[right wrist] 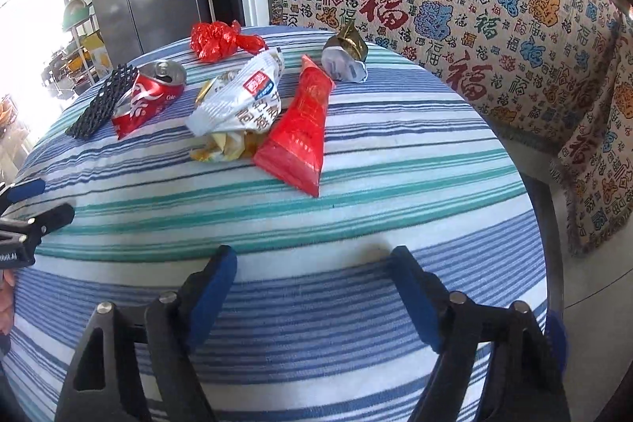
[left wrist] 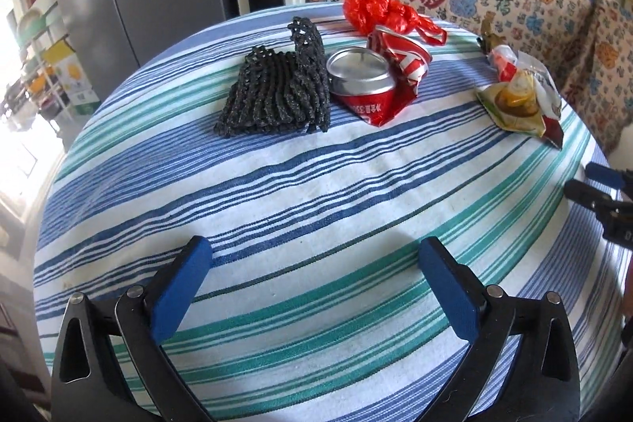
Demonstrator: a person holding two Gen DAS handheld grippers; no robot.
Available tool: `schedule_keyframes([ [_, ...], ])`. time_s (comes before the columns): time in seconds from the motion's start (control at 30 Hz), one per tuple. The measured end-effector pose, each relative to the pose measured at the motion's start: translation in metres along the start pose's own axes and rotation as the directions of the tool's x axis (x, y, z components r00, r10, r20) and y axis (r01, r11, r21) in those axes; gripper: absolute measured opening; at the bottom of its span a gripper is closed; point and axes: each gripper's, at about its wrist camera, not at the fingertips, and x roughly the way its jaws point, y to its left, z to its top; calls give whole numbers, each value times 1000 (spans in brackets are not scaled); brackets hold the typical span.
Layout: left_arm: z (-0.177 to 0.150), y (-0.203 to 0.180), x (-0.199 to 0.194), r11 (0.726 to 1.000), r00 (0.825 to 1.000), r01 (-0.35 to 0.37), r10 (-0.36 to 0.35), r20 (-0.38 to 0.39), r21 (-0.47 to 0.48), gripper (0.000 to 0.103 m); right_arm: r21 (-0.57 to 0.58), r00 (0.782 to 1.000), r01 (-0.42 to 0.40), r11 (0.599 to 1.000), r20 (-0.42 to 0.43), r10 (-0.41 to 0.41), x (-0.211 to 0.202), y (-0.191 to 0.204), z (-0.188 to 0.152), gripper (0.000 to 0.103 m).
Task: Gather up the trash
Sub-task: 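Grasp the red snack wrapper with the right tool and lift it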
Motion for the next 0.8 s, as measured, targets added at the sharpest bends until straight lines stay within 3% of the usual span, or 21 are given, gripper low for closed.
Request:
schedule_keyframes([
  [0.13,0,0,0,1000,1000,1,-1,0,-2,103,11,1000,-9,1000,1,9,13,-2,19,60],
  [0.33,-1,0,0,1000,1000,1,-1,0,-2,103,-10,999,-7,1000,37,7,25,1,33,54],
  [0.4,-1,0,0,1000,1000,1,-1,0,-3,103,-18,999,-14,1000,39,15,26,3,35,41],
  [0.43,-1,0,0,1000,1000,1,-1,0,-3,103,-24,999,-20,1000,38,21,27,5,36,21],
  [0.47,-1,0,0,1000,1000,2,-2,0,-3,103,-21,999,-22,1000,40,23,26,5,36,18],
  [0.8,-1,0,-1,1000,1000,2,-2,1,-5,103,-93,1000,-13,996,-28,10,-17,1,-13,16],
])
